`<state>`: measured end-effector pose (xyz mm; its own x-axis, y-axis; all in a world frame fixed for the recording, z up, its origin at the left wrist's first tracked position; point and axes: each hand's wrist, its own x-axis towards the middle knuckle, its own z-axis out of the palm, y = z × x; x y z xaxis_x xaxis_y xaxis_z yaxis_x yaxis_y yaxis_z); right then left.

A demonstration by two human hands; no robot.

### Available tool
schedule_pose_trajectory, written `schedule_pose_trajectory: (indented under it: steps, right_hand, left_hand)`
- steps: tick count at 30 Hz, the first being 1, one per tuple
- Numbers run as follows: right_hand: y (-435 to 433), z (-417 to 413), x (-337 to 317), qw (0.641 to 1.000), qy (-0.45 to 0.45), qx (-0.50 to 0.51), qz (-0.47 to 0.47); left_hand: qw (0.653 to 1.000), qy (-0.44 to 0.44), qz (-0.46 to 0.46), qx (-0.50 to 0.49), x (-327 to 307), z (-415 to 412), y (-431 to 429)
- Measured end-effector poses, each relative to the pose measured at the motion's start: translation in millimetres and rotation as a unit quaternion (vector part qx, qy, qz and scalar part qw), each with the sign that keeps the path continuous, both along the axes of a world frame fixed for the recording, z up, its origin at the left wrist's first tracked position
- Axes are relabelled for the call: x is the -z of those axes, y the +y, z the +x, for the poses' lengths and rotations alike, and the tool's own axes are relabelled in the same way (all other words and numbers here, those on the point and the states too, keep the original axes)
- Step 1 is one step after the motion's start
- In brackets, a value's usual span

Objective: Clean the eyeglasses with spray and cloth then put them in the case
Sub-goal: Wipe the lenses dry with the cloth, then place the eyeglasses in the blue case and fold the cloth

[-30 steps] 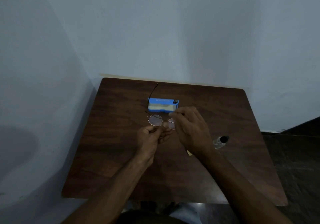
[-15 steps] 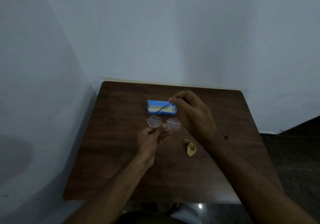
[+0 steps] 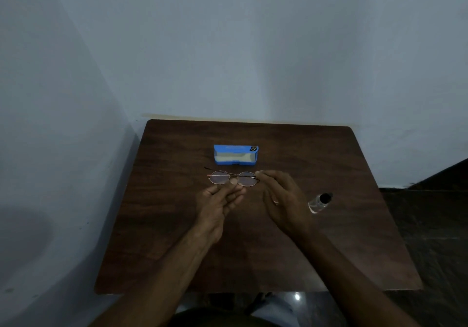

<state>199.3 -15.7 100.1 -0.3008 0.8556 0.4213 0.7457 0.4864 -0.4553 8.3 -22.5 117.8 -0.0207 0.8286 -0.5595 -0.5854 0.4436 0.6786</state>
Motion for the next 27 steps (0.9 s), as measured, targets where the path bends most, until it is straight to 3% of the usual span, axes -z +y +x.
schedule_pose_trajectory:
  steps: [9,14,17,20,22,27]
  right_hand:
    - [7.6,-7.8,9.3,0.998,-0.026,-0.016,0.061]
    - [11.5,-12.2,7.0,0.996,0.016,-0.019,0.083]
    - [16.0,-13.1,9.8,0.997,0.07,0.014,0.032]
    - [28.8,-13.3,15.3,0.981,0.172,0.065,-0.056]
    - [40.7,-12.0,18.1,0.951,0.256,0.114,-0.13]
    - [74.3,6.4,39.5,0.893,0.354,0.173,-0.218]
  left_hand:
    - [0.999,-0.013,-0.033,0.014,-1.8,-5.5,2.8]
    - [0.999,0.008,-0.035,0.009,3.0,-7.2,9.0]
    - [0.999,0.032,-0.032,0.023,7.8,-5.4,15.7]
    - [0.994,0.098,-0.006,0.038,16.7,-3.7,26.3]
    - [0.984,0.172,0.028,0.023,26.9,-5.0,37.0]
    - [0.914,0.395,0.09,0.021,67.9,-29.4,80.6]
